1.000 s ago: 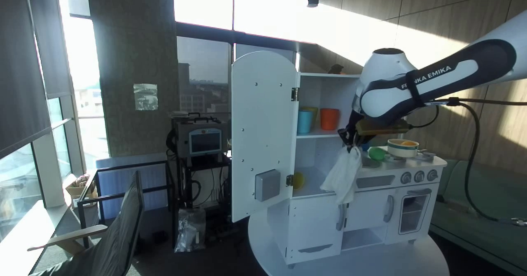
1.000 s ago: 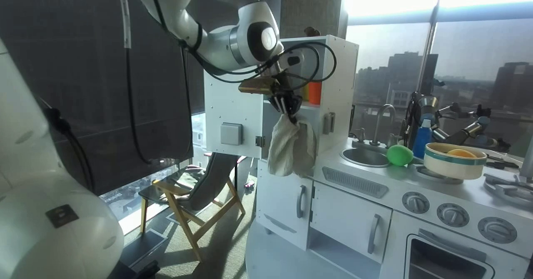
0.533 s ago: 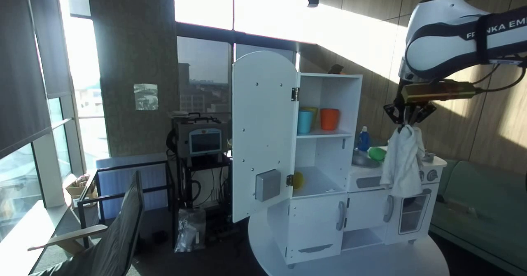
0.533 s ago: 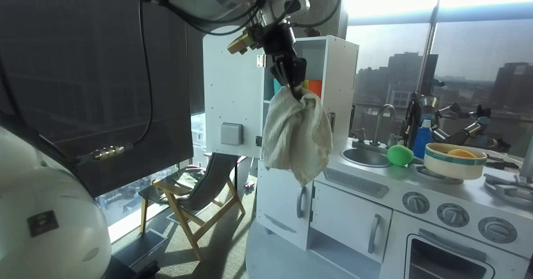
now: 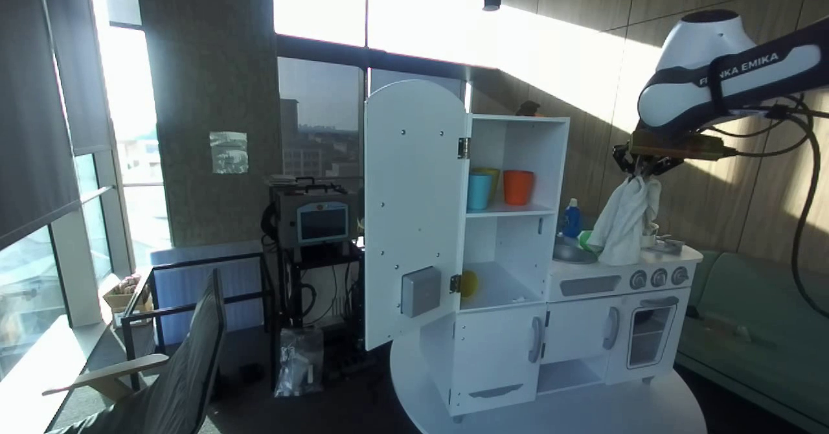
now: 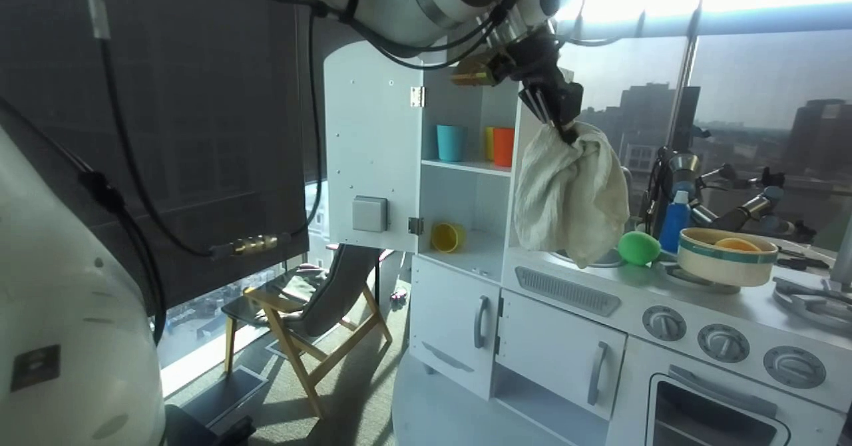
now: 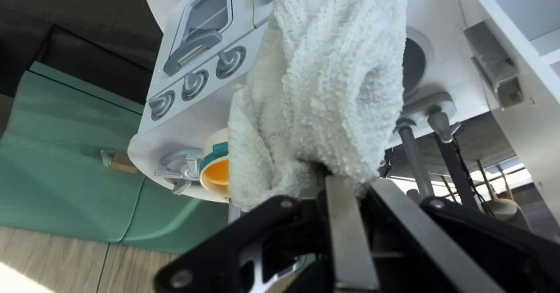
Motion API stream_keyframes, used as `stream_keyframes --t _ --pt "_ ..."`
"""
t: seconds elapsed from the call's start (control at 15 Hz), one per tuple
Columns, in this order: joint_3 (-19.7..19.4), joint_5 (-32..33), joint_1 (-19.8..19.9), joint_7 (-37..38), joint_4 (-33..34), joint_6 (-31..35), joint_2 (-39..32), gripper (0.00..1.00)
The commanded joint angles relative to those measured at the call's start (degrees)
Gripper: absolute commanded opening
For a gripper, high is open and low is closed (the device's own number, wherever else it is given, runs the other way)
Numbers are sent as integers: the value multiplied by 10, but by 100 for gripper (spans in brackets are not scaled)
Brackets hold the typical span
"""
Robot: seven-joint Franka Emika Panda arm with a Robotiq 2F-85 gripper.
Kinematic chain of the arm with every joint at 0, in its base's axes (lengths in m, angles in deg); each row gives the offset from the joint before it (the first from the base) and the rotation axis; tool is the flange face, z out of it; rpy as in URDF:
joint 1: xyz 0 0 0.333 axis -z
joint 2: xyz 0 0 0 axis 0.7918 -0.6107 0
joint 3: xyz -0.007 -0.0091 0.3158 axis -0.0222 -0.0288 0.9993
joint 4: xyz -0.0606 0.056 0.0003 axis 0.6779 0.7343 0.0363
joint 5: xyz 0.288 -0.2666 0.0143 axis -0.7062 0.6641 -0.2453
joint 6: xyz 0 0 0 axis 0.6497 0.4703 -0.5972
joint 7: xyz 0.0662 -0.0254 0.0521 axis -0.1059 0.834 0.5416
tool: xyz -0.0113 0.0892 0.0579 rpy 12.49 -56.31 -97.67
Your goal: Use the white towel to clean the side and bottom of the top cabinet
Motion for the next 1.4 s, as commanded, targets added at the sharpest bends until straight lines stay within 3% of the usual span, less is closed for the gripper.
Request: stream_keyframes --t 0.0,0.33,0.8,1.27,1.33 --pt "-12 -14 4 12 91 59 -111 7" --pt "-25 -54 -25 -6 199 97 -224 7" --pt "-43 -166 -43 -56 304 60 -357 6" --pt "-48 -206 -39 -116 320 3 -362 7" --pt "-49 -203 -41 -131 321 -12 -360 20"
